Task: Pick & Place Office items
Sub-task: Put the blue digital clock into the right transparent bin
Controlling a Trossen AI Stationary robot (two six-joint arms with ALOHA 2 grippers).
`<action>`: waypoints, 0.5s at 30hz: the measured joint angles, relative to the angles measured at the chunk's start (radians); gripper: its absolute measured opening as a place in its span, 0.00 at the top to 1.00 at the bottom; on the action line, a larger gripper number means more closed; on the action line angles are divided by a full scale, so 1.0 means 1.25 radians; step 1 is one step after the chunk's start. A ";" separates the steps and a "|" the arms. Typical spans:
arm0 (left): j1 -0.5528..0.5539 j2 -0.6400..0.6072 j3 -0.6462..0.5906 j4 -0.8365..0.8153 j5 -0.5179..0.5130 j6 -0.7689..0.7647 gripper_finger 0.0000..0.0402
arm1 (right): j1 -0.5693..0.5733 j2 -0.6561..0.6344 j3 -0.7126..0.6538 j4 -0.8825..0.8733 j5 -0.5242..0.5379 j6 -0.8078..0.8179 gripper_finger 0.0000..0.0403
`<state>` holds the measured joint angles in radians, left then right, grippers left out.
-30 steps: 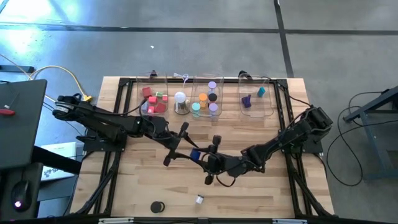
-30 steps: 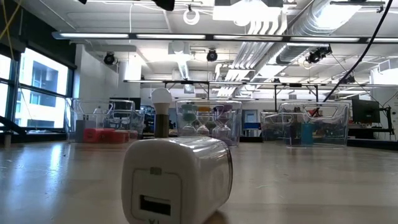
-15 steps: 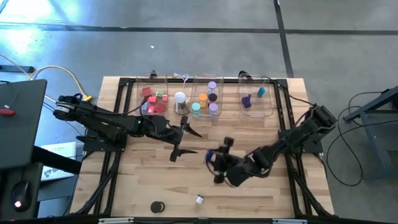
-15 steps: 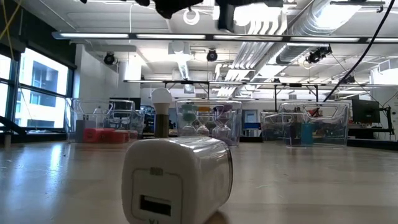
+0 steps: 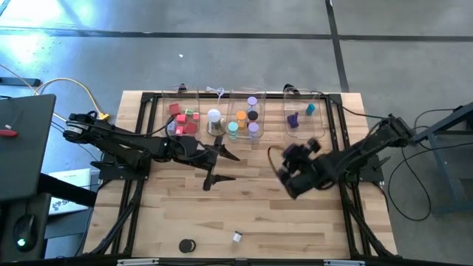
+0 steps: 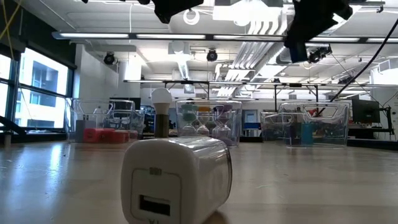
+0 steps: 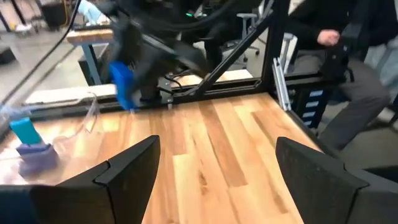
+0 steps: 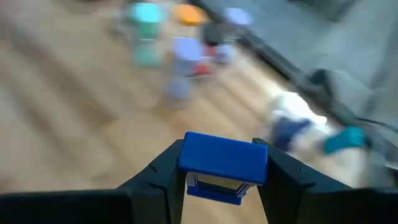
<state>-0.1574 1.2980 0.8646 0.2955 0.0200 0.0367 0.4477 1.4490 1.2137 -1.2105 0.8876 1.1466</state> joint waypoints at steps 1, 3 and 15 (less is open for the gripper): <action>0.000 0.000 0.000 0.000 0.000 -0.019 0.22 | -0.015 -0.006 0.000 -0.037 0.002 0.017 0.64; 0.000 0.000 0.000 -0.001 0.000 -0.064 0.22 | -0.049 -0.014 0.000 -0.086 0.000 0.030 0.64; 0.000 0.001 0.000 -0.001 0.000 -0.156 0.22 | -0.384 -0.072 0.000 -0.135 -0.153 -0.175 0.64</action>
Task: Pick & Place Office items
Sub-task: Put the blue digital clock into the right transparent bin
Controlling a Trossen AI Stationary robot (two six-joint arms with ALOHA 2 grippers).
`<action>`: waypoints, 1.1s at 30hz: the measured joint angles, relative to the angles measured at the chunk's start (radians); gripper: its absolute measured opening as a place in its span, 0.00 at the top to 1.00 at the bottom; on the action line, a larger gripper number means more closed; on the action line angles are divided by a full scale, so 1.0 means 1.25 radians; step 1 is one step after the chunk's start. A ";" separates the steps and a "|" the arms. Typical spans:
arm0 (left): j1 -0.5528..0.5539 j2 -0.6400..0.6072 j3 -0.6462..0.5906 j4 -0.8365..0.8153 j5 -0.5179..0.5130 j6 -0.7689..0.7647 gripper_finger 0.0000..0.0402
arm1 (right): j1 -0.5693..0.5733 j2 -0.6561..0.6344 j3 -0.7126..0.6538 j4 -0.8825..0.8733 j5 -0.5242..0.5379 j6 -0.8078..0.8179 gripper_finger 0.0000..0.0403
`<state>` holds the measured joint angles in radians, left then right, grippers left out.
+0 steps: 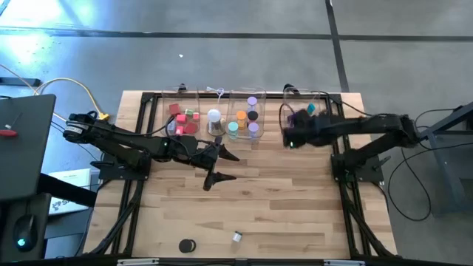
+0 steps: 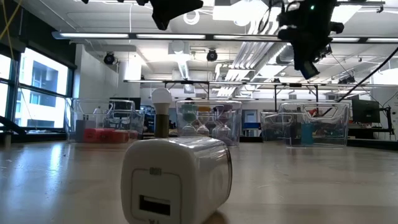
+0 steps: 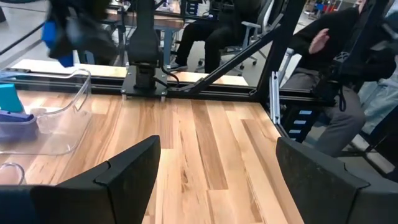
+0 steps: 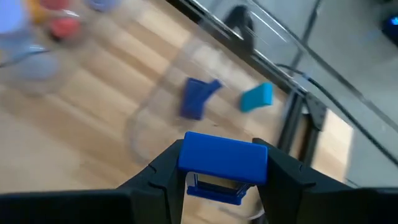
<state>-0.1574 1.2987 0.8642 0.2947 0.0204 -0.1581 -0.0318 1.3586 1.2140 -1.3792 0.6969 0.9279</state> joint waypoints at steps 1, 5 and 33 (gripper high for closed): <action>0.000 0.000 0.000 0.000 0.000 0.000 0.22 | -0.031 0.000 0.000 -0.001 -0.005 -0.024 0.64; 0.000 0.000 0.000 0.000 0.000 0.000 0.22 | -0.149 0.004 0.000 0.014 -0.045 -0.118 0.64; -0.001 0.000 -0.001 0.026 0.001 0.001 0.22 | -0.519 0.160 -0.173 0.271 -0.359 -0.435 0.64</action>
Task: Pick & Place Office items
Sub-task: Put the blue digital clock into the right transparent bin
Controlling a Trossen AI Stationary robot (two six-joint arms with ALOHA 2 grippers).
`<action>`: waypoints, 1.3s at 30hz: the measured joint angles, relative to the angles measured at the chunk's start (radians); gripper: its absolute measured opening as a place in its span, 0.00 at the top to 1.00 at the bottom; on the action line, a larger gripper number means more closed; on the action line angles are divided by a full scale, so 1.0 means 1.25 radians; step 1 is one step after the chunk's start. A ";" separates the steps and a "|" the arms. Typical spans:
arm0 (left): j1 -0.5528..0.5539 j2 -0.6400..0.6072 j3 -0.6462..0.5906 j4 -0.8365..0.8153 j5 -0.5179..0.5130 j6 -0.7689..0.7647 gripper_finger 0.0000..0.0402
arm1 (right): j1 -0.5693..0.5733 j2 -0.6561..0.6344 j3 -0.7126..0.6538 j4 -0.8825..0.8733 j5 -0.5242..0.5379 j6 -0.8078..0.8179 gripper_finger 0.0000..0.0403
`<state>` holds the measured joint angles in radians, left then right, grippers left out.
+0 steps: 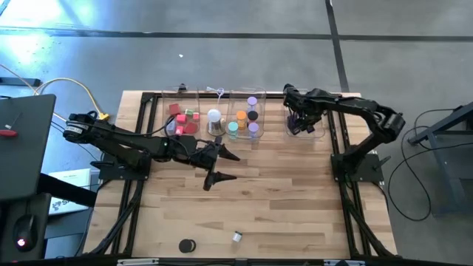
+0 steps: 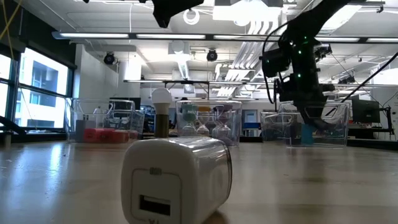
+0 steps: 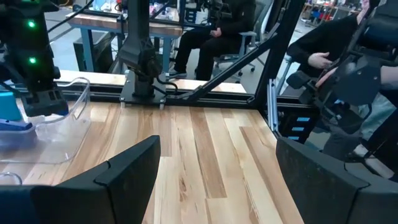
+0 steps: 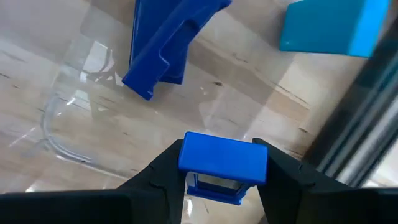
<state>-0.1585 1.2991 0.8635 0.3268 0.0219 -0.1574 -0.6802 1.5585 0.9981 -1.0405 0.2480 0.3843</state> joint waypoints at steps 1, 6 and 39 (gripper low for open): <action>0.000 0.002 0.000 0.000 0.000 0.000 0.22 | -0.002 0.000 -0.010 0.013 -0.008 -0.007 0.64; 0.000 0.013 0.000 0.006 0.000 0.002 0.22 | -0.013 0.000 -0.044 0.063 -0.049 -0.025 0.62; 0.000 0.032 0.000 0.033 -0.001 0.025 0.22 | -0.011 0.000 -0.079 0.178 -0.090 -0.081 0.57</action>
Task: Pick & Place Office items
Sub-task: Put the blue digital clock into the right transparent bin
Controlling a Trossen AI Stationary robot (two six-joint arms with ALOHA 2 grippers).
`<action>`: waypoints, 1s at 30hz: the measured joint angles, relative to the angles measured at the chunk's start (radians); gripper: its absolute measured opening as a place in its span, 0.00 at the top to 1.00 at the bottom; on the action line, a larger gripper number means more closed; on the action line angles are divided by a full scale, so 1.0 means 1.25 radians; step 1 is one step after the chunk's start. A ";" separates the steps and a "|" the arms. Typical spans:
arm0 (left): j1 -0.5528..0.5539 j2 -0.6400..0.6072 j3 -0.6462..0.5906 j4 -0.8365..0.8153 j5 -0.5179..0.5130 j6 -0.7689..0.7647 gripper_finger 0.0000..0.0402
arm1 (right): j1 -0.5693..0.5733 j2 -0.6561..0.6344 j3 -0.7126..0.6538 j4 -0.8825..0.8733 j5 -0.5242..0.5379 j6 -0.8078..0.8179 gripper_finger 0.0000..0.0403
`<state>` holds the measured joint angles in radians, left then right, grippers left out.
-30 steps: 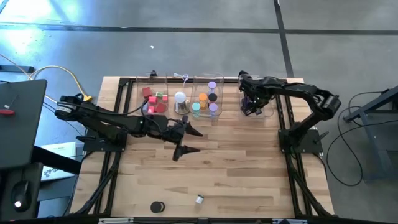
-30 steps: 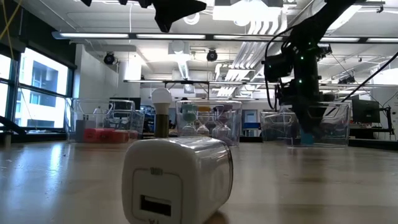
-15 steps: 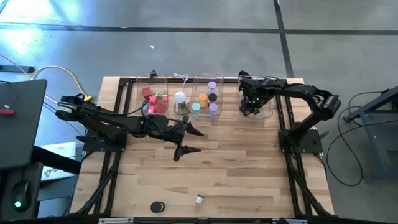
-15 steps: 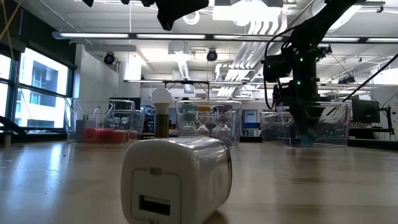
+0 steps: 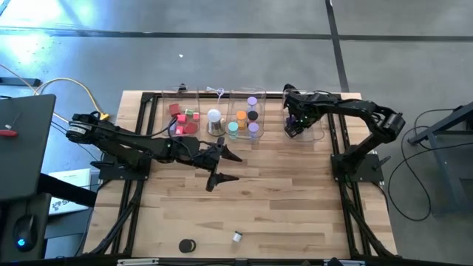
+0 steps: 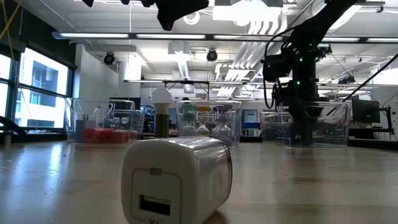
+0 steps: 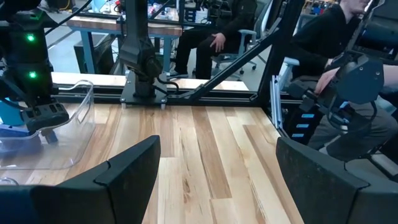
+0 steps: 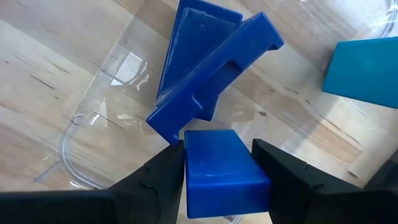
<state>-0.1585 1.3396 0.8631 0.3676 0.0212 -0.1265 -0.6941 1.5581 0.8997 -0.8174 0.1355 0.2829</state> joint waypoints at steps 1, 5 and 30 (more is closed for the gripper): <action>0.000 0.000 0.000 0.000 0.000 0.000 0.22 | 0.000 0.000 0.000 0.000 0.000 0.000 0.57; 0.000 0.000 0.000 0.000 0.000 0.000 0.22 | 0.000 0.000 0.000 -0.001 -0.003 0.003 0.57; 0.000 0.000 0.000 -0.004 0.000 -0.001 0.22 | 0.000 0.000 0.000 0.040 -0.003 0.043 0.51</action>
<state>-0.1583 1.3392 0.8631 0.3628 0.0212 -0.1276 -0.6937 1.5581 0.9001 -0.7680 0.1314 0.3363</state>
